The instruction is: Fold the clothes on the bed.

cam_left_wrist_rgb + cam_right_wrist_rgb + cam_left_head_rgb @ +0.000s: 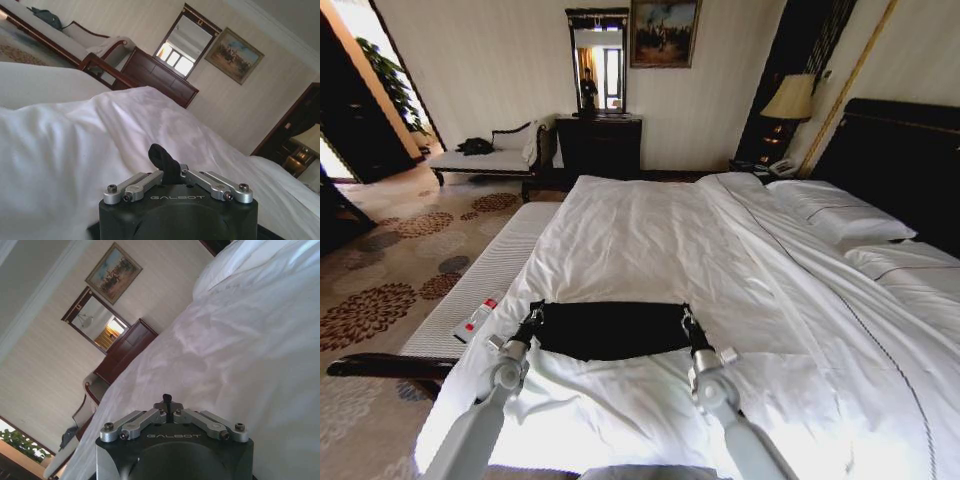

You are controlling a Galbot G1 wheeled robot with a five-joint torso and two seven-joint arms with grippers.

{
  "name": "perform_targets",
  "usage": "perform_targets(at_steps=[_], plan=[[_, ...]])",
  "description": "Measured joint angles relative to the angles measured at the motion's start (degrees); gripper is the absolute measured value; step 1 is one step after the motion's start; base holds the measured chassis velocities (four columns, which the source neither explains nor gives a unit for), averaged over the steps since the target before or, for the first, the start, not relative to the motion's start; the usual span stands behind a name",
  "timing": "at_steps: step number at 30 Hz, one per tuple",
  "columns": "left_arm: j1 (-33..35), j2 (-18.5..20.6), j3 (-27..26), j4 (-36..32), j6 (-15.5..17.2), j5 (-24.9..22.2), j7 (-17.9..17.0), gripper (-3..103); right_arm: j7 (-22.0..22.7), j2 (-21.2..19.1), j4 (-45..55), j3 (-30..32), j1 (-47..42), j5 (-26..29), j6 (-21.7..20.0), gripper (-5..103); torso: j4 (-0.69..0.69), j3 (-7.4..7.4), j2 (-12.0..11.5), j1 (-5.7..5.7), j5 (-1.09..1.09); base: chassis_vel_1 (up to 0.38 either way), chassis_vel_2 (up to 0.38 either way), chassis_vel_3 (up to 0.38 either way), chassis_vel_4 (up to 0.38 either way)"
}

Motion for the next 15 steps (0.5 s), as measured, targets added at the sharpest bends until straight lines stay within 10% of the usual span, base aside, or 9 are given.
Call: perform_targets(at_steps=[15], plan=[[8.0,-0.5,-1.9,-3.4,-1.7,3.0,2.1,2,1.0,-1.1,1.5,-1.4,-2.2,-2.1,-0.3,1,0.01,0.00,0.0,0.01,0.00,0.000,0.000,0.000,0.000]])
